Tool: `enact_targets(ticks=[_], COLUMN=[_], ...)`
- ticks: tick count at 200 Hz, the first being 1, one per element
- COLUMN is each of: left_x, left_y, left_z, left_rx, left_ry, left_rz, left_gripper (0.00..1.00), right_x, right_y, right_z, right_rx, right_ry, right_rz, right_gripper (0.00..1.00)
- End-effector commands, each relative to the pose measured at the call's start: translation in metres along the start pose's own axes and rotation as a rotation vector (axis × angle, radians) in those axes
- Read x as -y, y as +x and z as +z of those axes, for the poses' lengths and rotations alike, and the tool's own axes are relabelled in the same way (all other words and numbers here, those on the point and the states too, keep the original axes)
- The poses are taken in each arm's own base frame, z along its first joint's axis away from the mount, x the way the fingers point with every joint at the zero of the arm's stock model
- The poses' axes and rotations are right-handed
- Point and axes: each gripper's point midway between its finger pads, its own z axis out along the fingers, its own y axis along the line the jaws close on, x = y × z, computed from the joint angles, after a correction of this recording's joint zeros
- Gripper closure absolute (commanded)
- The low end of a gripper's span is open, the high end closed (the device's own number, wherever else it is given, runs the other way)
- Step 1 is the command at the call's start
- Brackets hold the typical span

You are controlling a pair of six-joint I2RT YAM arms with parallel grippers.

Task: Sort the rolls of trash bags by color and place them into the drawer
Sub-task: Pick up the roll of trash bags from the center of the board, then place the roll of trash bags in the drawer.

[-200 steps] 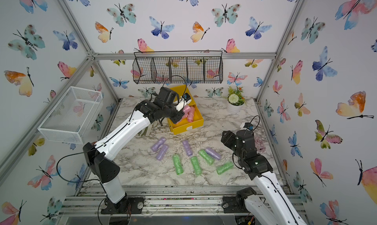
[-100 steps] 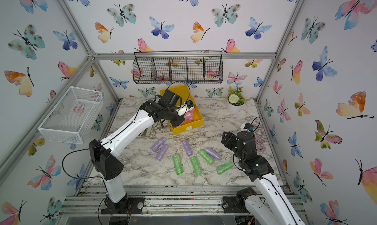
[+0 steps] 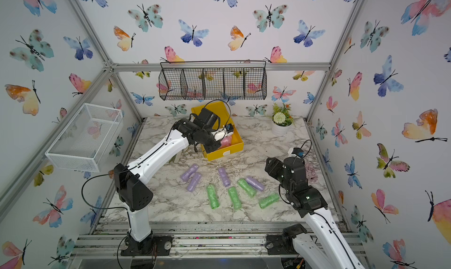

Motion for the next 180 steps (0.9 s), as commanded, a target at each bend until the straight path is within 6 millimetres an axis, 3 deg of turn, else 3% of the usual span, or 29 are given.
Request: enact_targets(ticks=[1,180], left_x=[-0.006,0.006], left_y=[0.003,0.009], left_z=[0.003,-0.008], left_rx=[-0.039,-0.049], left_ry=[-0.028,-0.020], left_rz=[0.023,0.061], left_gripper=[0.87,0.80], right_x=[0.012,0.016], right_y=[0.004,0.006], right_z=[-0.001,0.000], right_rx=[-0.008,-0.008], right_ry=[0.043,0.058], right_rz=[-0.018,-0.011], right_gripper=[0.32,0.32])
